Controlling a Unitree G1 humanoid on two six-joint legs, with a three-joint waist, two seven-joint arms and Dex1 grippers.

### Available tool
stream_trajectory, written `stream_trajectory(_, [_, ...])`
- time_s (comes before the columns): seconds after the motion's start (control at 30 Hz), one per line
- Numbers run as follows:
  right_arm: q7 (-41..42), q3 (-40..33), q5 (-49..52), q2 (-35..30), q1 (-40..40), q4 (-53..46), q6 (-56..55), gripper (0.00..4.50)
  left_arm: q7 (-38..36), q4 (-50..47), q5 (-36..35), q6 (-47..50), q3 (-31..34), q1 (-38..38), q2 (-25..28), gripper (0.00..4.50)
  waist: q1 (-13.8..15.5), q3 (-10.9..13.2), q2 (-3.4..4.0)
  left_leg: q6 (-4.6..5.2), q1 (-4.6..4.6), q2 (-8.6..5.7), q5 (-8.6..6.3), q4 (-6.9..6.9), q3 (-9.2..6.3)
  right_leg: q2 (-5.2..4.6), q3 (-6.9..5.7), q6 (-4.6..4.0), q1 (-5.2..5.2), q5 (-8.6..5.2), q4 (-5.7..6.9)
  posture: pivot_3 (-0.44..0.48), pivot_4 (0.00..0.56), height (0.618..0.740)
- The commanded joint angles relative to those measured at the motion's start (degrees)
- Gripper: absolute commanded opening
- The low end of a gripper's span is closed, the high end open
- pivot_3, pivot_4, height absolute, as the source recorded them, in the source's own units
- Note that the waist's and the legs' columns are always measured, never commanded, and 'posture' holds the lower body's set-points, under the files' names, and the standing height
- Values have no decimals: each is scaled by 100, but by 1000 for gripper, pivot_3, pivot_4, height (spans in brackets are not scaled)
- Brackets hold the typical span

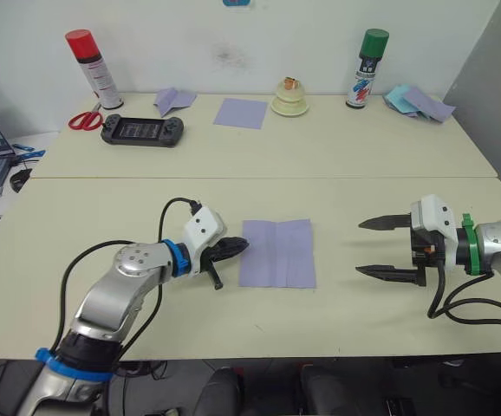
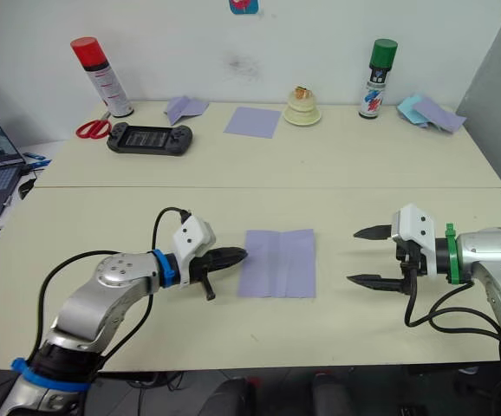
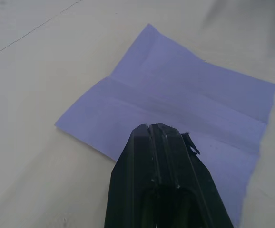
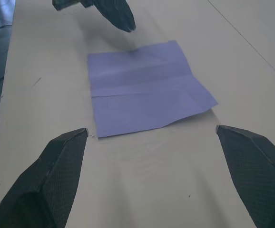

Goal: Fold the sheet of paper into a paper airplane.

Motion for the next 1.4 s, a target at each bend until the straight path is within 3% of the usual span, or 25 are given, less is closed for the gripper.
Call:
stream_trajectory(0.03, [-113, 179, -85, 110, -178, -98, -1, 4500, 13, 430, 253, -303, -303, -267, -320, 17, 0, 0, 0, 0, -1, 0, 0, 1, 0, 0, 0, 0, 0, 0, 0, 0, 150, 740])
stream_trajectory(0.17, [-271, 466, -308, 215, -416, 28, 136, 4500, 47, 944, 398, -369, -471, -531, -747, 17, -1, 0, 0, -1, -7, -2, 1, 7, 0, -1, 0, 1, -4, 1, 2, 0, 150, 740])
stream_trajectory(0.47, [-733, 974, -1102, 501, -954, 820, 76, 4500, 40, 1553, 870, -470, -633, -459, -647, 17, -12, -1, 1, -3, -8, -2, 3, 9, -8, 0, -5, 1, -6, 1, 7, 0, 150, 740])
stream_trajectory(0.5, [-789, 1028, -1206, 548, -1013, 914, 24, 4331, 42, 1601, 895, -480, -639, -451, -640, 3, -14, -1, 2, -4, -5, -2, 4, 9, -6, 0, -3, 2, -6, 1, 11, 0, 150, 740])
stream_trajectory(0.57, [-859, 1205, -1460, 638, -1146, 1119, -110, 3911, 33, 1668, 952, -494, -691, -435, -623, 0, -20, -2, 2, -5, 0, -3, 5, 12, -5, 0, -1, 1, -5, 1, 21, 0, 150, 740])
stream_trajectory(0.9, [-915, 2051, -2517, 1252, -1771, 2495, -848, 112, -6, 1714, 1025, -432, -790, -450, -736, 0, -38, -3, 4, -10, 45, -4, 24, 9, 1, 3, 6, 2, 3, 0, 80, 0, 150, 740])
stream_trajectory(1.2, [-701, 2209, -2651, 1894, -2203, 3193, -1104, 48, -32, 1764, 1074, -425, -823, -449, -743, 0, -42, -8, 5, -13, 51, -3, 30, 9, -4, 3, 2, 0, 6, 1, 84, 0, 150, 740])
stream_trajectory(1.4, [-303, 1978, -2258, 2146, -2366, 2926, -950, 48, -32, 1819, 1079, -440, -811, -452, -751, 0, -32, -8, 5, -13, 50, -4, 30, 9, -7, 3, 0, 0, 5, 2, 85, 0, 150, 740])
